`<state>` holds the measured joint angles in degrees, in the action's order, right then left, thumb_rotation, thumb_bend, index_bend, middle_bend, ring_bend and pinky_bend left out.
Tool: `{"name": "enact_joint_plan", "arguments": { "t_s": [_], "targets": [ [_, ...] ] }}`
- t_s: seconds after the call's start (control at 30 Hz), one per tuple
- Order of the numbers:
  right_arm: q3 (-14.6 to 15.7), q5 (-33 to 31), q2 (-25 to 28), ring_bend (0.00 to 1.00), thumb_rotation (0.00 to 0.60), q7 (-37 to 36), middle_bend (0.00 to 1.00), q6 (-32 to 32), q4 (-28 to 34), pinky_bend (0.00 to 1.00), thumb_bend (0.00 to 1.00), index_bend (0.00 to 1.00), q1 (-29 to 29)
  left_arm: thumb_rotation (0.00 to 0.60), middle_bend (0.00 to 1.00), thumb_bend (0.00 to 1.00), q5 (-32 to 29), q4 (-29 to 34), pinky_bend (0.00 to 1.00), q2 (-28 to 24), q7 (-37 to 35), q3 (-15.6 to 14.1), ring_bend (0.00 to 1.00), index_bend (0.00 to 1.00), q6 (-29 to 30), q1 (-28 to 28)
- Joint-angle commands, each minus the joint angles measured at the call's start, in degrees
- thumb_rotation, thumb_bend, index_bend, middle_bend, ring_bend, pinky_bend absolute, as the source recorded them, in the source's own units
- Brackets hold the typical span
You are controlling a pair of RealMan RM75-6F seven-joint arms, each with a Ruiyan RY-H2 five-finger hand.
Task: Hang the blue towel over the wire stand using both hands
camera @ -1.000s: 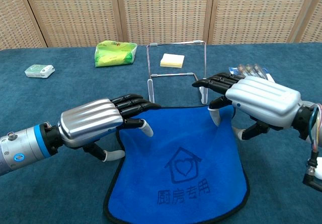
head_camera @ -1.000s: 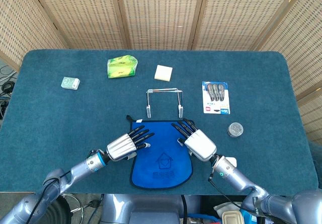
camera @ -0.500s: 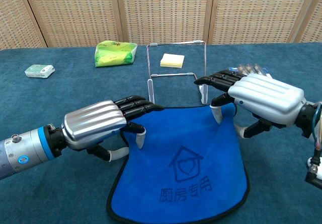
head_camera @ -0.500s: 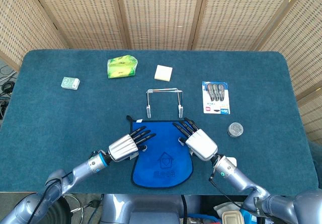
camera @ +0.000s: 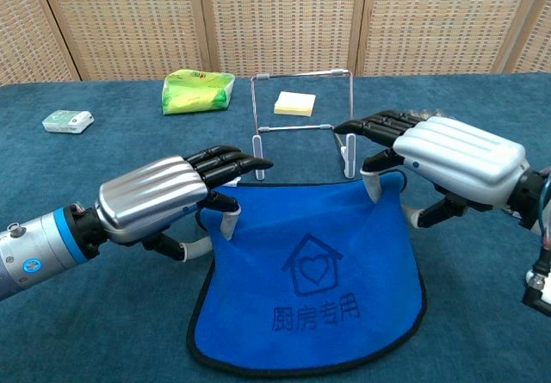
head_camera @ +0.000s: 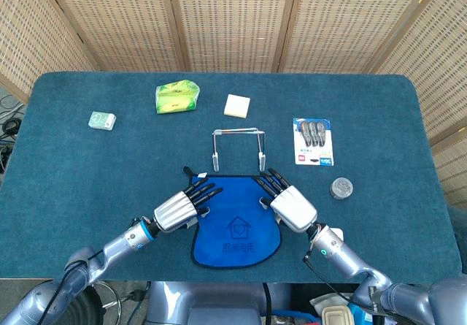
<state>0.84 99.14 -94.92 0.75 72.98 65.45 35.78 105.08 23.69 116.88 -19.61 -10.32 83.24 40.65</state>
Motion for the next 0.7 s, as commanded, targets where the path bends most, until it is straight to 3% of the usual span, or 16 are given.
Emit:
{"name": "enact_joint_plan", "arguments": {
  "t_s": [0.03, 0.37, 0.7],
  "targets": [
    [-1.37, 0.17, 0.85, 0.0, 0.6, 0.59, 0.05, 1.49, 2.06, 0.0, 0.67, 0.68, 0.28, 0.6, 0.0, 0.43, -0.8, 1.23, 0.0, -0.95, 0.17, 1.52, 0.0, 0.67, 2.87, 0.25],
    [-6.19, -2.62, 5.76, 0.0, 0.6, 4.88, 0.05, 1.35, 11.89, 0.0, 0.67, 0.68, 1.39, 0.6, 0.0, 0.43, -2.84, 9.63, 0.0, -5.59, 1.8, 6.56, 0.0, 0.67, 10.81, 1.33],
    [-11.34, -7.23, 8.49, 0.0, 0.6, 10.88, 0.05, -0.45, 18.7, 0.0, 0.67, 0.69, 2.75, 0.6, 0.0, 0.43, -4.3, 21.05, 0.0, -10.7, 9.36, 11.15, 0.0, 0.67, 10.61, 4.02]
  ]
}}
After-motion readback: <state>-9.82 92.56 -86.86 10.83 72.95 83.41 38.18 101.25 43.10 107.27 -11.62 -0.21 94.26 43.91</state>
